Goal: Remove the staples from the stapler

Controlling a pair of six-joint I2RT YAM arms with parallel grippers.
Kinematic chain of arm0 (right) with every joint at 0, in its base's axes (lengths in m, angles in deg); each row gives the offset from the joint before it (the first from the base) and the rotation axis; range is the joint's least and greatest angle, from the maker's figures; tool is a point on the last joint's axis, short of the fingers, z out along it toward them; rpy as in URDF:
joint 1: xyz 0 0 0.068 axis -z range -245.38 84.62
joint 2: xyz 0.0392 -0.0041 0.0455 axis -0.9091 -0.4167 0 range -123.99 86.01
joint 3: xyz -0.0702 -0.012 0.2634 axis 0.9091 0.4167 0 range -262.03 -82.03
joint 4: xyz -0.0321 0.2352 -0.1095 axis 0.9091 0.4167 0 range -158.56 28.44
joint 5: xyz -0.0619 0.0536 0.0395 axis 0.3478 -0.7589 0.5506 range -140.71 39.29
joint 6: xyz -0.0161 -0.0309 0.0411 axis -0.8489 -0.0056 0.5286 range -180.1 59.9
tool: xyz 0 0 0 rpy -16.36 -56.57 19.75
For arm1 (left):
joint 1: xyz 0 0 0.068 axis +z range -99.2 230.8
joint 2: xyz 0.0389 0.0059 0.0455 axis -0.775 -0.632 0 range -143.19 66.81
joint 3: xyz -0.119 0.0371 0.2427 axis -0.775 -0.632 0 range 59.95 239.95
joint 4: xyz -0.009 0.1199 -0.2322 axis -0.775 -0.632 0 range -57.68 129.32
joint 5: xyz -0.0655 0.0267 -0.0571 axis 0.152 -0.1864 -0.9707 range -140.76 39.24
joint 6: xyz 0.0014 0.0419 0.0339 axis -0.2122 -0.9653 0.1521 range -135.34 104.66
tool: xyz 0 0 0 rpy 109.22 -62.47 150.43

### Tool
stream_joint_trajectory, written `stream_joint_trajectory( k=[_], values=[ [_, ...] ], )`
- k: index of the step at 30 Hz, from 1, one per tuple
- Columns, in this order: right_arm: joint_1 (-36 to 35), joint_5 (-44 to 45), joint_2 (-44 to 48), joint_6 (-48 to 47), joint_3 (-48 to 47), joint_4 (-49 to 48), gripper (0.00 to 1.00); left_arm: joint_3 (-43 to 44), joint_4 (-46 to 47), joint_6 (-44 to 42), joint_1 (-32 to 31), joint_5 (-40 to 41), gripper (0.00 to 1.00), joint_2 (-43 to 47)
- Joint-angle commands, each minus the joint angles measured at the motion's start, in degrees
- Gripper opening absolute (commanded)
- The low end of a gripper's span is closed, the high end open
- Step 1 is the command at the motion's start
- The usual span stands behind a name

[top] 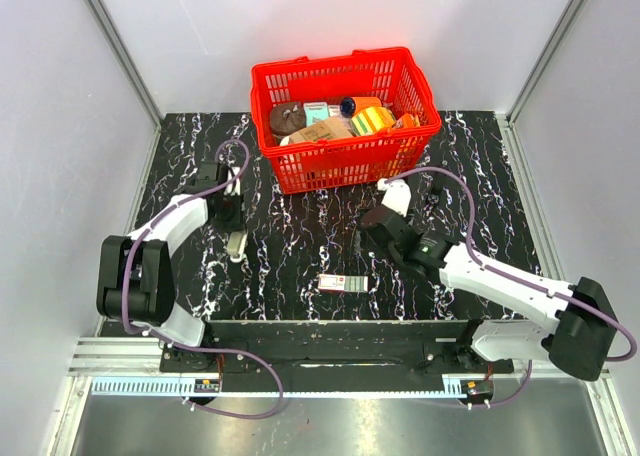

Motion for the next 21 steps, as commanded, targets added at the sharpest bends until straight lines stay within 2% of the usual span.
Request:
stream_joint_trajectory(
  k=[1,7,16,21],
  values=[
    [-2.7,4.0,-1.8,2.1,-0.8,-0.2,0.79,-3.8,2.9,3.1,-1.6,1.6,0.20,3.9],
    [-5.0,4.0,-5.2,2.4,-2.1,-1.1,0.79,-6.0,5.5,6.1,-3.4,2.2,0.19,6.0],
    [-8.2,2.9,-12.1,2.5,-6.4,-3.0,0.80,-7.2,7.1,8.0,-4.2,-0.5,0.49,5.4],
    [-9.8,2.3,-16.1,2.5,-10.1,-3.7,0.80,-7.7,7.5,8.7,-4.3,-1.0,0.53,6.5]
  ],
)
